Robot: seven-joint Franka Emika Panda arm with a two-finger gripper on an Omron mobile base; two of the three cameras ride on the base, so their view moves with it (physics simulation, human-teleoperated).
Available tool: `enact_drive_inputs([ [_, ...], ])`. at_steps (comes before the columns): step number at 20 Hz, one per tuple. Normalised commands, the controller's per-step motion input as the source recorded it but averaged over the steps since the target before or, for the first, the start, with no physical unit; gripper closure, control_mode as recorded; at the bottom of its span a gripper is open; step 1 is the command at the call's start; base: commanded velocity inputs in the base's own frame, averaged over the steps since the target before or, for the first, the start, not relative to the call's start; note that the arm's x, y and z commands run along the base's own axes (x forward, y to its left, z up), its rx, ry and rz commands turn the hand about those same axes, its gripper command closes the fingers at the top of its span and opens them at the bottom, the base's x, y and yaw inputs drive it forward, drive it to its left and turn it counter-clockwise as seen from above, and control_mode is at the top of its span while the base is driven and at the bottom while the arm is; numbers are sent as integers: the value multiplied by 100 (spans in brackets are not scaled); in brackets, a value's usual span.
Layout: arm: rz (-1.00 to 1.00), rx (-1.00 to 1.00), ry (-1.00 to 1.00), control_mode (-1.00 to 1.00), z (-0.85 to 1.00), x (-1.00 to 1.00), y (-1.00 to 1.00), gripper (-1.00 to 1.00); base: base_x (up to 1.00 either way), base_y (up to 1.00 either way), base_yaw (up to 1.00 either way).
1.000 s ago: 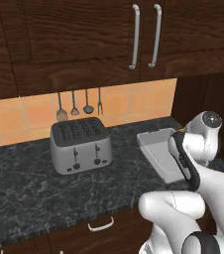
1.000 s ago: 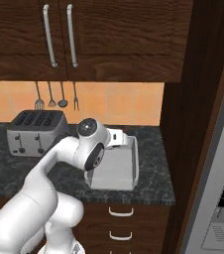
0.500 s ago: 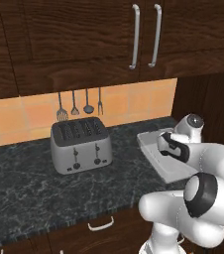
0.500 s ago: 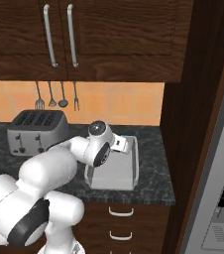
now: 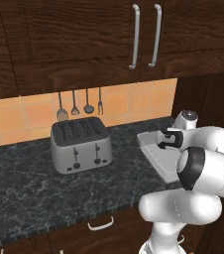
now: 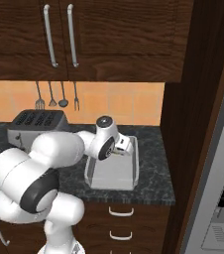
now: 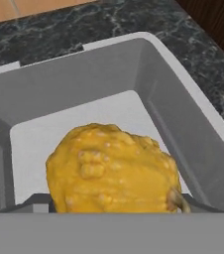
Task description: Place one squash and one fish in each tupperware on the nearby counter, to pack two identical lunches.
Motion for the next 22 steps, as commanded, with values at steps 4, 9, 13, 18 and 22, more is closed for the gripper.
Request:
enact_drive_inputs([
  [4, 0, 0, 2, -100, -51, 51, 0, 100, 0, 0, 0],
  [9, -1, 2, 11, -100, -36, 51, 0, -100, 0, 0, 0],
  [13, -7, 3, 2, -100, 11, 7, 0, -100, 0, 0, 0],
  [18, -7, 0, 0, -100, 32, 0, 0, -100, 0, 0, 0],
  [22, -8, 0, 0, -100, 20, -5, 0, -100, 0, 0, 0],
])
